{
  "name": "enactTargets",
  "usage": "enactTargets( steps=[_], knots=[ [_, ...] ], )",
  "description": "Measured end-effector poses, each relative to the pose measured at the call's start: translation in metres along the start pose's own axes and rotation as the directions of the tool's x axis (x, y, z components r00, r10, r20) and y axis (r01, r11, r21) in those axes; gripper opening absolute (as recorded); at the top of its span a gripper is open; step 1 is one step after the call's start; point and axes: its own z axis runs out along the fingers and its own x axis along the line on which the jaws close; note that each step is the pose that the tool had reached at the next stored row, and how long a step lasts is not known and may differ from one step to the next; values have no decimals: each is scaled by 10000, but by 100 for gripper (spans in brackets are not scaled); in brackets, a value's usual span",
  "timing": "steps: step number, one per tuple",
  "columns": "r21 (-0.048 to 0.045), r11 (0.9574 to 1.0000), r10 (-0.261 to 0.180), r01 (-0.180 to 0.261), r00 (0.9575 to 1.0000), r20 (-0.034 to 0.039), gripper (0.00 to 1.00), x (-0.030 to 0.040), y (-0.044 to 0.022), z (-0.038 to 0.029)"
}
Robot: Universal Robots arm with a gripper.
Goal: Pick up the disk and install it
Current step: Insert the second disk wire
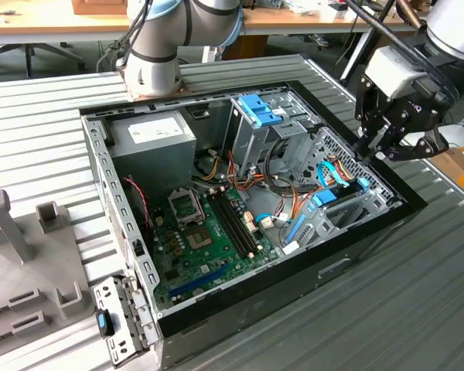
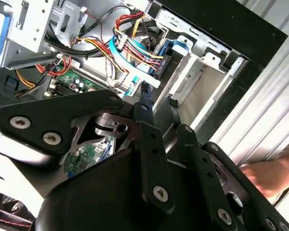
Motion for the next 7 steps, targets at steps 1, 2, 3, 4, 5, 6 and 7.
enactTargets(
  steps=[1, 2, 3, 4, 5, 6, 7],
  knots=[
    [0, 10000, -1, 1, 10000, 1, 30, -10, -6, -60],
    [0, 10000, -1, 1, 10000, 0, 30, -11, -5, -61],
    [0, 10000, 0, 0, 10000, -1, 30, -12, -5, -61],
    [0, 10000, 0, 0, 10000, 0, 30, -13, -3, -61],
    [0, 10000, 0, 0, 10000, 0, 30, -14, -2, -61],
    [0, 10000, -1, 1, 10000, -1, 30, -14, -3, -61],
    [0, 10000, 0, 0, 10000, 0, 30, -14, -2, -61]
  ],
)
